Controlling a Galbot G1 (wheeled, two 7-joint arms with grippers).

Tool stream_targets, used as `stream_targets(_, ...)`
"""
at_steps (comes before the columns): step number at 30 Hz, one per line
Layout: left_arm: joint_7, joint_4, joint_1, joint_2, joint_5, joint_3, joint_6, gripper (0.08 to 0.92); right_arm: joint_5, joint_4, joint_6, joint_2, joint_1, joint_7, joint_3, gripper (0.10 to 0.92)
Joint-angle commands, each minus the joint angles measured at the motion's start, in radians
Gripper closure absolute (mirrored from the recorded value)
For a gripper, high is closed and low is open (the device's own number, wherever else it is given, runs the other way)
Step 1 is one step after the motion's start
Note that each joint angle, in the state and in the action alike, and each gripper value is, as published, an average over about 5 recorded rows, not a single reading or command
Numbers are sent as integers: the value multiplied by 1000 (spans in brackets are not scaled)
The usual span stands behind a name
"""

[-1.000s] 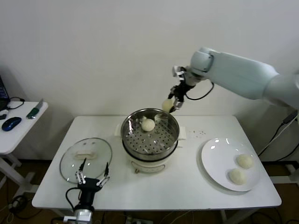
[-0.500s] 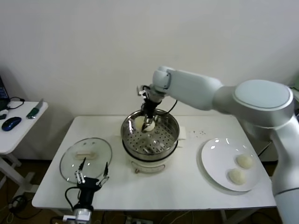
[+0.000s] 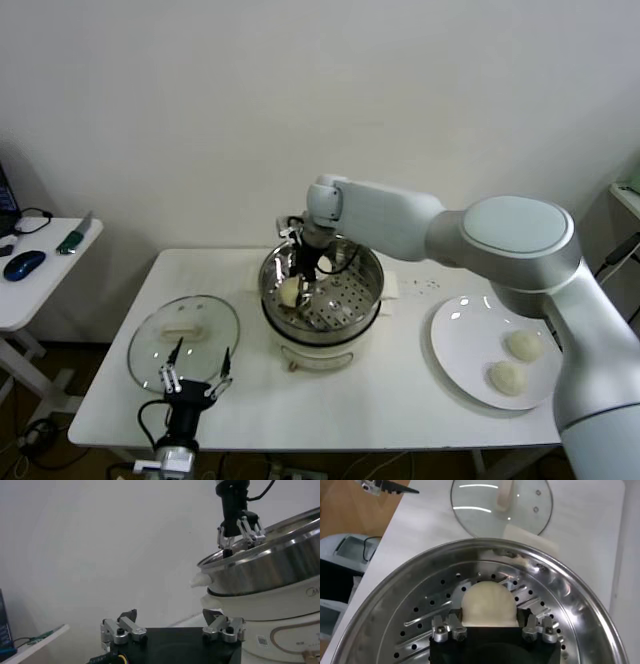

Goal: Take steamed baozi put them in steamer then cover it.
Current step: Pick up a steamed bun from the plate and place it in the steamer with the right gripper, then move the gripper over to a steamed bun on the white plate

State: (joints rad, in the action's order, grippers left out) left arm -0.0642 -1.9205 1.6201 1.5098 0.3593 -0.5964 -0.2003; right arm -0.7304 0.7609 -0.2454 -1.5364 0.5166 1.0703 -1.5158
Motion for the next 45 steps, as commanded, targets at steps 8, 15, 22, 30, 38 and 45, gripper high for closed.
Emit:
stream_targets(8,0,1,1,-2,0,1,0,177,27,17,0,-1,-7,9,-10,328)
stream_targets(15,-1,-1,3,-2,2,1,-1,177,36,36,0,23,19,14,1,212)
stream_targets(22,-1,-3,5,-2,2,4,-1,177,1,167,4,155,162,35,-11,203)
stream_targets(30,-3,-6,9,-2,3,7,-1,177,30,466,9,490,331,45,-56,203)
stream_targets(38,-6,-17,24,-1,3,7,-4,177,209,696,13,843,321,46,-78,203)
stream_targets(45,-6,-28,40,0,4,2,-5,177,418,750,38,1043,152,52,-23,203)
